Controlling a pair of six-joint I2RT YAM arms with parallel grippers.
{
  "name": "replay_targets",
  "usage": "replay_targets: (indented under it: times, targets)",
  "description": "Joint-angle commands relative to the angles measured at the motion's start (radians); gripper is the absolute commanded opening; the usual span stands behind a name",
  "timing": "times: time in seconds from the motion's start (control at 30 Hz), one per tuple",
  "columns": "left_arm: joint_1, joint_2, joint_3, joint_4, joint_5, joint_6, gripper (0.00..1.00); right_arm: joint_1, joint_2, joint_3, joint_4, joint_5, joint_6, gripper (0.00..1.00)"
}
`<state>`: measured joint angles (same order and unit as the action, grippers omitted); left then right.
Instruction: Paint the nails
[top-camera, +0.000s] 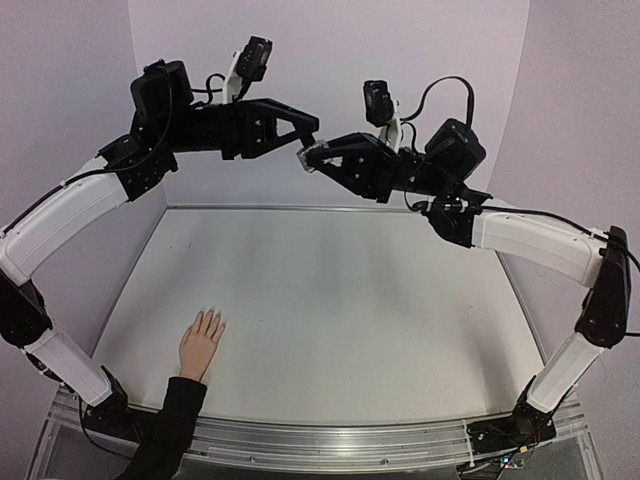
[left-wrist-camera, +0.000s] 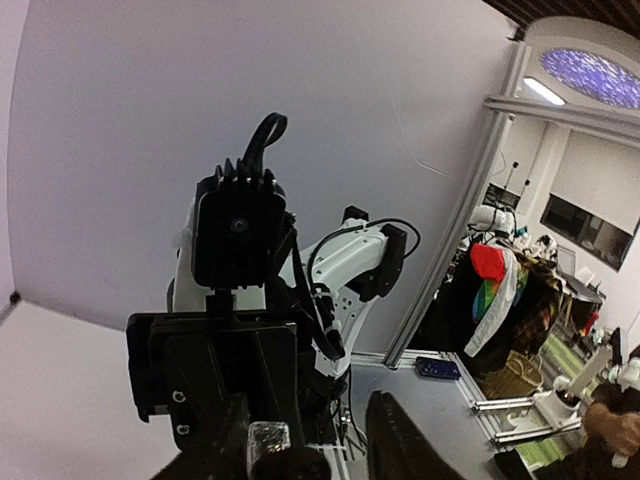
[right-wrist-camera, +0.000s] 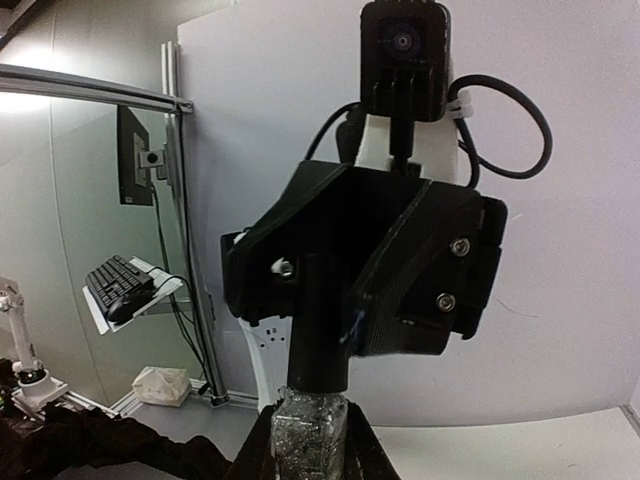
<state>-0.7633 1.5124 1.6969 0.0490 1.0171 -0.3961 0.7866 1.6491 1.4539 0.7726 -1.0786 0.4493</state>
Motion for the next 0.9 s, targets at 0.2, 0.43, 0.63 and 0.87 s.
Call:
replay_targets:
  times: [0.2,0.43,0.63,0.87]
  targets:
    - [0.006,-0.063,0.021,-0.390,-0.516,-0.030,0.61,-0.027,-0.098,-0.163,-0.146,0.372,-0.346,0.00]
    - [0.011,0.023,0.147,-0.635,-0.512,0.005,0.62,-0.027,-0.121,-0.165,-0.345,0.353,-0.561,0.00]
    - [0.011,0.022,0.133,-0.626,-0.433,0.029,0.56,-0.027,-0.121,-0.163,-0.389,0.358,-0.613,0.00]
    - [0.011,0.037,0.137,-0.647,-0.350,0.048,0.56,-0.026,-0.113,-0.153,-0.404,0.363,-0.628,0.00]
